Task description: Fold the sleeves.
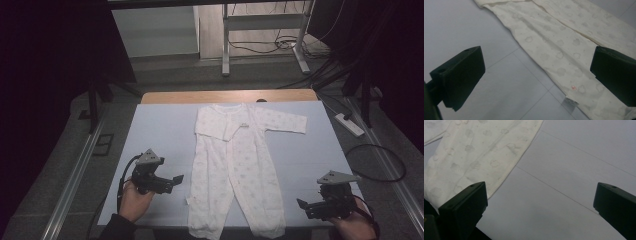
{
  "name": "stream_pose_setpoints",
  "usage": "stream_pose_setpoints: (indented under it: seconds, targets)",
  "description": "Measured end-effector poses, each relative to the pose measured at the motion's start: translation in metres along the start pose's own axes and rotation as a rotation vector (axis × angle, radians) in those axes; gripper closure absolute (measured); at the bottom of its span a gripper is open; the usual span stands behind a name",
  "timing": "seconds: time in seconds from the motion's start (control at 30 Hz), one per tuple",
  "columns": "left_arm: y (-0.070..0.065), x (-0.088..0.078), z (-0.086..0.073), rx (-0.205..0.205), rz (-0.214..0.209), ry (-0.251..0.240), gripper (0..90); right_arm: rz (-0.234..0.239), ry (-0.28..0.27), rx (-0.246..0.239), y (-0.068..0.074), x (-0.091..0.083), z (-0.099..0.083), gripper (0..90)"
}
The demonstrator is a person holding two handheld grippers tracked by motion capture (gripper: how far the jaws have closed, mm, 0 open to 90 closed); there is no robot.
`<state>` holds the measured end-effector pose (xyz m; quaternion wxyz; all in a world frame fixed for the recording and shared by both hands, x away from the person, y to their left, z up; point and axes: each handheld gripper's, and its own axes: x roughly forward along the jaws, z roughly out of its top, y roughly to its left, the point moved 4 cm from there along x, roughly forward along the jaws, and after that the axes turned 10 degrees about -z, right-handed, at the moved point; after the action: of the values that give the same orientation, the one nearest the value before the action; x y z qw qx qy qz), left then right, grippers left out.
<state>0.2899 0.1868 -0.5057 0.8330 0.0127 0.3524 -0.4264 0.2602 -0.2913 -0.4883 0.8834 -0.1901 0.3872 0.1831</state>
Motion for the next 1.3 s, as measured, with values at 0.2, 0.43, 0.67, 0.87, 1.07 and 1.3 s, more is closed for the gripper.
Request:
stream_pose_setpoints:
  seconds: [0.2, 0.43, 0.67, 0.87, 1.07, 1.3]
  targets:
    - [-0.004, -0.01, -0.008, -0.022, -0.001, -0.021, 0.0, 0.0, 0.001, 0.003, 0.0, 0.0, 0.0, 0.0]
    - [-0.008, -0.02, -0.018, -0.026, -0.002, -0.024, 0.0, 0.001, 0.003, 0.005, 0.0, 0.0, 0.0, 0.0]
    - [-0.012, -0.029, -0.027, -0.043, 0.029, -0.016, 0.0, 0.001, 0.007, 0.006, 0.0, 0.001, 0.0, 0.0]
    - [-0.013, -0.037, -0.035, -0.065, 0.037, -0.013, 0.0, 0.0, 0.006, 0.006, 0.0, 0.001, 0.0, 0.0]
    - [-0.018, -0.044, -0.044, -0.061, 0.061, 0.001, 0.0, -0.008, -0.002, 0.028, -0.002, 0.0, 0.0, 0.0]
    - [-0.022, -0.052, -0.052, -0.071, 0.095, -0.002, 0.0, -0.015, -0.01, 0.025, -0.002, -0.001, 0.0, 0.0]
